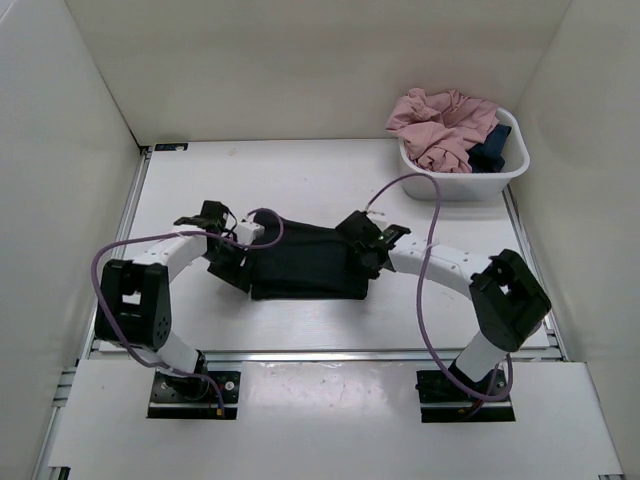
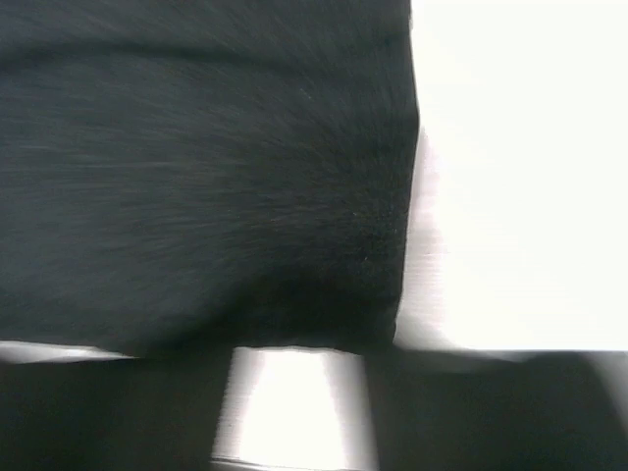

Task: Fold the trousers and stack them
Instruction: Fold the trousers

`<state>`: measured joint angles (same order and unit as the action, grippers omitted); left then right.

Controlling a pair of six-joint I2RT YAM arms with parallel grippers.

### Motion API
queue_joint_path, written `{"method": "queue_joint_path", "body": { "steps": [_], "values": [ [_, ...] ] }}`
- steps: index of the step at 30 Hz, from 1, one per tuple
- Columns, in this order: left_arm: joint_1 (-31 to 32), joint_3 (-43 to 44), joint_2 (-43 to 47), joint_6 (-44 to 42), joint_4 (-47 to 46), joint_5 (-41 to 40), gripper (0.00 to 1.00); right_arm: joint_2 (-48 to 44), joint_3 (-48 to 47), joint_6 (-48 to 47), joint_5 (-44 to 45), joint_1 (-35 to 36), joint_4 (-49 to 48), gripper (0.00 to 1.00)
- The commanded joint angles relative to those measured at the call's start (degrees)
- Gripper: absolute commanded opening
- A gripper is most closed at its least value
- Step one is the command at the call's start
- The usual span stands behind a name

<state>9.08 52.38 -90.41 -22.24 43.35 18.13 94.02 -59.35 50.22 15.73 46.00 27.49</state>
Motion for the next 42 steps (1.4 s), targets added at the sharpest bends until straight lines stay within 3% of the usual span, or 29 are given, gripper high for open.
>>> {"method": "queue_joint_path", "body": {
  "steps": [1,3,4,10,13,19,26,34,42],
  "values": [
    [-0.7,5.4,7.9,-1.6,4.8,0.1,0.72,-6.2,-8.6,-3.8,7.2,0.8,10.0,0.65],
    [-1.5,8.2,11.1,-1.6,7.1,0.1,0.75,-11.0,-13.1,-4.3,10.4,1.5,13.8,0.93],
    [-3.0,11.0,14.5,-1.6,8.6,-0.7,0.77,-12.7,-14.3,-4.3,13.8,1.5,15.8,0.99],
    [-11.3,15.4,24.0,5.7,6.8,-18.9,0.95,-20.5,-18.8,-4.3,13.4,-7.4,35.6,0.99],
    [-16.7,14.1,24.7,7.9,8.8,-22.2,1.0,-25.2,-18.3,-3.2,13.4,-11.5,43.0,0.99],
    [-27.3,7.4,26.9,8.7,12.0,-19.4,1.0,-40.1,-16.0,0.3,19.9,-14.3,47.3,0.99],
    [-38.9,5.6,28.7,4.6,9.7,-14.6,1.0,-44.4,-15.4,1.8,20.5,-14.3,48.6,0.99],
    [-43.1,4.6,29.2,2.3,9.7,-12.2,1.0,-41.6,-14.8,3.0,20.0,-14.3,50.5,0.99],
    [-43.1,4.0,29.2,1.8,10.3,-11.6,1.0,-44.8,-13.0,3.0,20.0,-14.3,48.1,0.99]
  ]
}}
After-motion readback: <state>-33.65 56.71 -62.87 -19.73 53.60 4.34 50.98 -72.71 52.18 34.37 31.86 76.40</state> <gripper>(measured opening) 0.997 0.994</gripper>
